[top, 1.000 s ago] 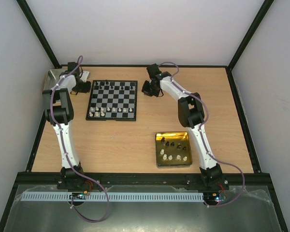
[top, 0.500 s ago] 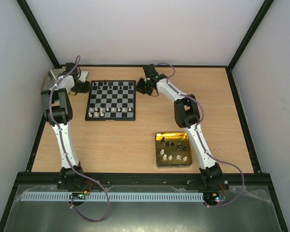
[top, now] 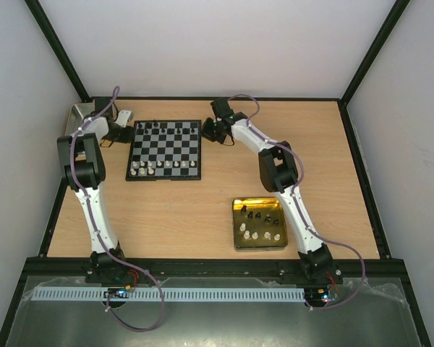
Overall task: Set up the chess pieces on the board
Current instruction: Move the chessboard to the center of the board.
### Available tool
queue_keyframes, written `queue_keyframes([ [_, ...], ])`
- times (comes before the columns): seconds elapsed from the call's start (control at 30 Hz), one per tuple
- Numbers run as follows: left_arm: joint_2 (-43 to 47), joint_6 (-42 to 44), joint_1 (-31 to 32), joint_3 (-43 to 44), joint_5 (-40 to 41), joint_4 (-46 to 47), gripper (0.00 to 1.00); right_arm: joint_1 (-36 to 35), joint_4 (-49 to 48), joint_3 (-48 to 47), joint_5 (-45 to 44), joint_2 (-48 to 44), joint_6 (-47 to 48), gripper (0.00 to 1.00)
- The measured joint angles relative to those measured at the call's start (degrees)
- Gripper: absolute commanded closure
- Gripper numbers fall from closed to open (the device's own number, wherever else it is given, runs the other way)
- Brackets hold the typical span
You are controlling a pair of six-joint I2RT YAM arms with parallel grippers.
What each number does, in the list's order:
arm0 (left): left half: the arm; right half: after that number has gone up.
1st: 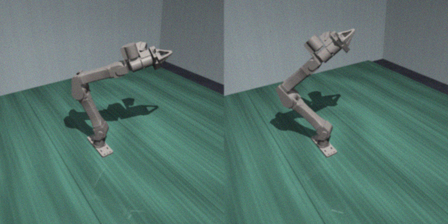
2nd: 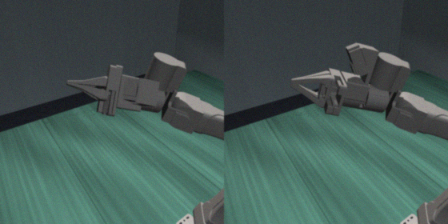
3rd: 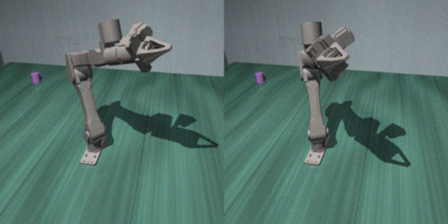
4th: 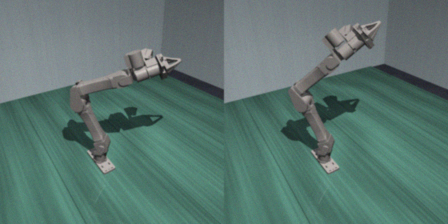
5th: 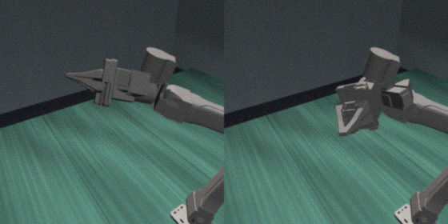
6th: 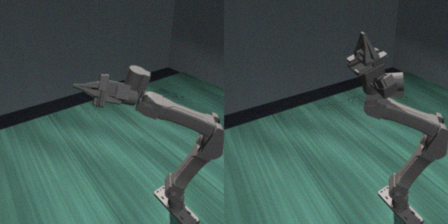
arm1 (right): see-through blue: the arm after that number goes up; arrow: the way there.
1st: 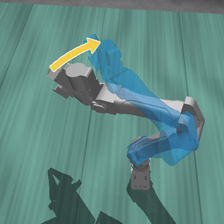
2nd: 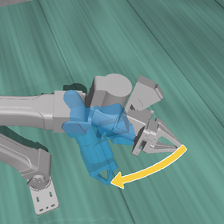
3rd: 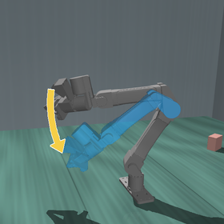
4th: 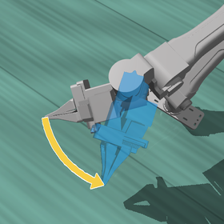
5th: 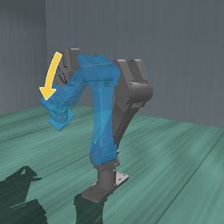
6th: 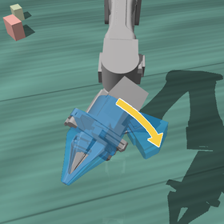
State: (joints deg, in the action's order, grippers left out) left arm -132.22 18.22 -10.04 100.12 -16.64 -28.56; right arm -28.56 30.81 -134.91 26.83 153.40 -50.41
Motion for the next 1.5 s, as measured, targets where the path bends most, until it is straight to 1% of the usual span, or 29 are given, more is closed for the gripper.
queue_keyframes([
  [0.1,2.5,1.8,0.0,-3.9,-0.1,0.2,0.98,-0.4,-0.6,3.8,-0.7,-2.4,0.5,0.98],
  [0.4,9.8,6.8,0.4,-14.6,-1.3,-1.3,0.98,-1.6,-1.9,20.8,-1.6,-12.8,3.1,0.98],
  [0.7,15.7,9.4,3.7,-22.8,-1.4,-3.3,0.98,-1.7,-4.5,37.6,-3.1,-23.3,4.2,0.98],
  [0.83,17.7,9.9,5.1,-25.4,-1.4,-4.1,0.98,-2.0,-5.2,43.2,-4.4,-27.0,4.3,0.98],
  [1.03,21.3,10.8,7.1,-29.9,-0.9,-6.0,0.98,-3.6,-6.3,52.4,-6.7,-33.3,4.5,0.98],
  [1.27,27.1,12.1,9.0,-37.3,-0.9,-8.5,0.98,-6.3,-7.1,64.4,-7.6,-41.9,3.7,0.98],
  [1.4,30.1,12.3,9.5,-41.0,-1.0,-9.8,0.98,-7.6,-7.1,68.6,-7.5,-45.1,3.5,0.98],
  [1.5,31.1,12.2,9.3,-42.0,-1.0,-10.4,0.98,-8.1,-7.1,69.4,-7.6,-45.7,3.5,0.98],
])
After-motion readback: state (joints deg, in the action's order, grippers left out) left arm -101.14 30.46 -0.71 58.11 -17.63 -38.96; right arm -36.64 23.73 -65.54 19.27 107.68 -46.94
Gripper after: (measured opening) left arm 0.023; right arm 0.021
